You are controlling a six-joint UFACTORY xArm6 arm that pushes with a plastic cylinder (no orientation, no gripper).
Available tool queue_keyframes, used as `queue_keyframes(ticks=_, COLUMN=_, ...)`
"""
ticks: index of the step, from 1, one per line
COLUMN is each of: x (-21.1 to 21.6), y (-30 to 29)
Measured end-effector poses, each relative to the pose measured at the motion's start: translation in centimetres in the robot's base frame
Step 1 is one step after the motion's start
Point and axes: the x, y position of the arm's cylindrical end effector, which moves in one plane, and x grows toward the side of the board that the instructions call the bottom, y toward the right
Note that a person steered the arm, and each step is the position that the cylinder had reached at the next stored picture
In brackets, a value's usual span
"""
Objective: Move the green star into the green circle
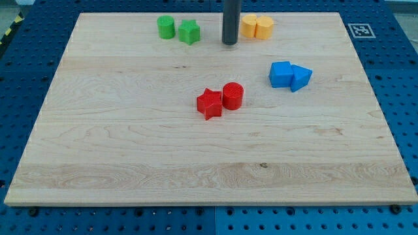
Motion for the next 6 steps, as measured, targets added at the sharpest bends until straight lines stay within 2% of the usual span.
queue_keyframes(ticks=4, x=-0.4, y=-9.4)
queue_keyframes(ticks=5, x=1.6, y=-9.4)
queue_keyframes(ticks=6, x=6.7, y=-11.0)
